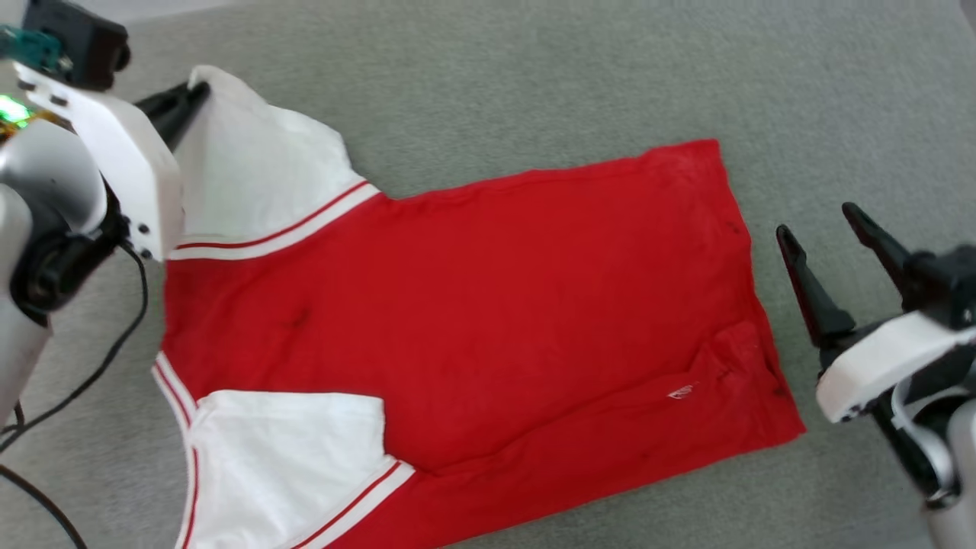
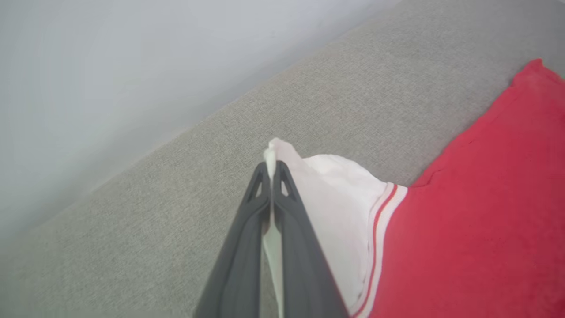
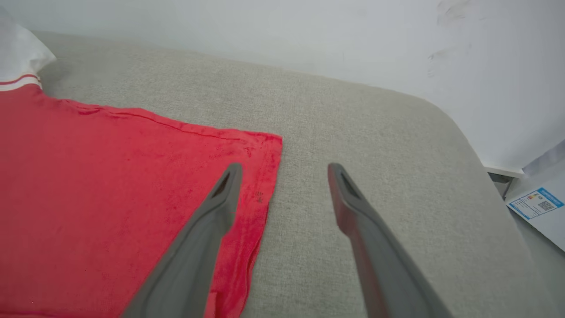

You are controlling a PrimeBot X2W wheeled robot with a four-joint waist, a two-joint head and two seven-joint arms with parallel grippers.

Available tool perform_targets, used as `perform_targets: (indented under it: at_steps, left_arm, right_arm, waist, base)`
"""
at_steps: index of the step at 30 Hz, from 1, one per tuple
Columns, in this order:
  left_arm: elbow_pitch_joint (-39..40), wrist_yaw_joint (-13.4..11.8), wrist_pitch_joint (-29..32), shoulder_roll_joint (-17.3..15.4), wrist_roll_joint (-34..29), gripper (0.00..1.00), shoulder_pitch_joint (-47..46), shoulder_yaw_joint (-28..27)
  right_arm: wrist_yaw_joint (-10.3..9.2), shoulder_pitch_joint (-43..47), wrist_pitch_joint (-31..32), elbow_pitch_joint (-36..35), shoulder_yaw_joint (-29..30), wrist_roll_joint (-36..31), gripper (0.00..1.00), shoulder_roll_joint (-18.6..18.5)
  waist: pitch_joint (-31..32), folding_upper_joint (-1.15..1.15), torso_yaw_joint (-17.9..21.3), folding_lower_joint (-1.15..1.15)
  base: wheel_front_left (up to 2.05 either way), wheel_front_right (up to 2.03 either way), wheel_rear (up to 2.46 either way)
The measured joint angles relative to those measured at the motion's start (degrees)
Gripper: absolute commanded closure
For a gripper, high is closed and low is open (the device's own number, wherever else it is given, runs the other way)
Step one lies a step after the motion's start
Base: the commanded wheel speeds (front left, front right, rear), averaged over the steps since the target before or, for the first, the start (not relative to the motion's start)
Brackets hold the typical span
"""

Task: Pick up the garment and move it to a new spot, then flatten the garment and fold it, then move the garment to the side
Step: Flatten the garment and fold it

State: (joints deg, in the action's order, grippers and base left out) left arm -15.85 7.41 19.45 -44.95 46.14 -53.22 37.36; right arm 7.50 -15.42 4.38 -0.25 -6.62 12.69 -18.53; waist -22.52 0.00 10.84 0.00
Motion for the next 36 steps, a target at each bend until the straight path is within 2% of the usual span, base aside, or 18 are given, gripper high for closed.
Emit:
perform_targets:
  at_steps: [5, 9, 11, 15, 25, 36]
  left_arm:
    - [6.49, -0.03, -2.12, -1.34, 0.1, 1.0, 2.76, 1.51]
    - [13.69, -1.62, -2.77, -1.52, 0.08, 1.0, 5.86, 2.14]
    - [16.97, -2.72, -2.64, -1.43, -0.1, 1.0, 6.56, 2.5]
    - [22.38, -4.79, -2.34, -1.3, -1.02, 1.0, 6.95, 2.61]
    - [31.08, -7.69, -2.07, -0.04, -2.58, 1.0, 7.51, 3.34]
    - [32.2, -8.35, -2.96, 1.77, -3.46, 1.0, 7.62, 4.55]
  right_arm:
    - [0.02, -5.8, 15.67, -0.14, -2.37, 6.9, 0.0, -5.97]
    - [0.01, -11.5, 28.28, 2.72, -2.97, 8.67, 0.0, -10.62]
    - [0.01, -13.99, 33.94, 4.1, -3.31, 9.49, 0.0, -11.69]
    - [0.0, -19.34, 41.81, 7.77, -2.99, 13.05, 0.0, -11.25]
    - [0.0, -25.26, 48.09, 16.53, -6.11, 11.98, 0.0, -13.9]
    - [-0.19, -26.57, 47.54, 19.08, -9.7, 12.04, 0.0, -15.95]
  waist:
    - [1.54, 0.0, -3.3, 0.0]
    - [1.58, 0.0, -5.81, 0.0]
    - [1.21, 0.0, -7.01, 0.0]
    - [-0.24, 0.0, -9.19, 0.0]
    - [-4.35, 0.0, -14.65, 0.0]
    - [-6.81, 0.0, -18.38, -0.01]
  base:
    - [0.0, 0.0, 0.0]
    - [0.0, 0.0, 0.0]
    - [0.0, 0.0, 0.0]
    - [0.0, 0.0, 0.0]
    - [0.0, 0.0, 0.0]
    - [0.0, 0.0, 0.0]
